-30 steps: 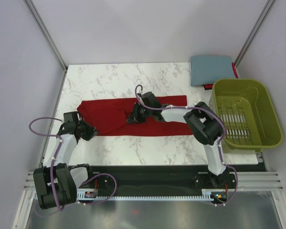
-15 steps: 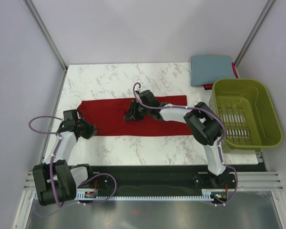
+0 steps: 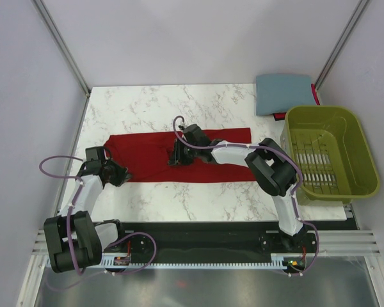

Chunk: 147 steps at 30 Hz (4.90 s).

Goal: Fold and stack the t-shirts
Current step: Fold the tshirt

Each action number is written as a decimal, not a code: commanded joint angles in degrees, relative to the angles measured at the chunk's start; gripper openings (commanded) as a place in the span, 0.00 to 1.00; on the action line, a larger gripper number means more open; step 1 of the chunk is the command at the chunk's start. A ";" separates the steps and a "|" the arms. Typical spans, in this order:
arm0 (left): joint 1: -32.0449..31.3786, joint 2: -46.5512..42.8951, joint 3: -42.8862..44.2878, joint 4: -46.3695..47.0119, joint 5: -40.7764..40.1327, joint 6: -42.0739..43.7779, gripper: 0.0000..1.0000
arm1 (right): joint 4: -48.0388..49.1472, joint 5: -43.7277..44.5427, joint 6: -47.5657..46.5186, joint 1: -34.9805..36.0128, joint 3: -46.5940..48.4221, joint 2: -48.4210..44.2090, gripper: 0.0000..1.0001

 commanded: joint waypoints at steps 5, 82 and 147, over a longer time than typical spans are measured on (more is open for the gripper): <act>-0.15 0.31 1.12 1.73 -0.23 -1.60 0.02 | 0.00 1.19 -1.16 0.95 3.19 1.52 0.30; 1.08 4.18 2.88 4.63 -1.63 -6.34 0.02 | -4.75 3.05 -1.87 0.78 6.79 0.47 0.00; 5.13 19.56 7.63 13.68 8.47 -21.29 0.02 | 4.23 16.65 4.90 7.01 -0.24 -1.47 0.48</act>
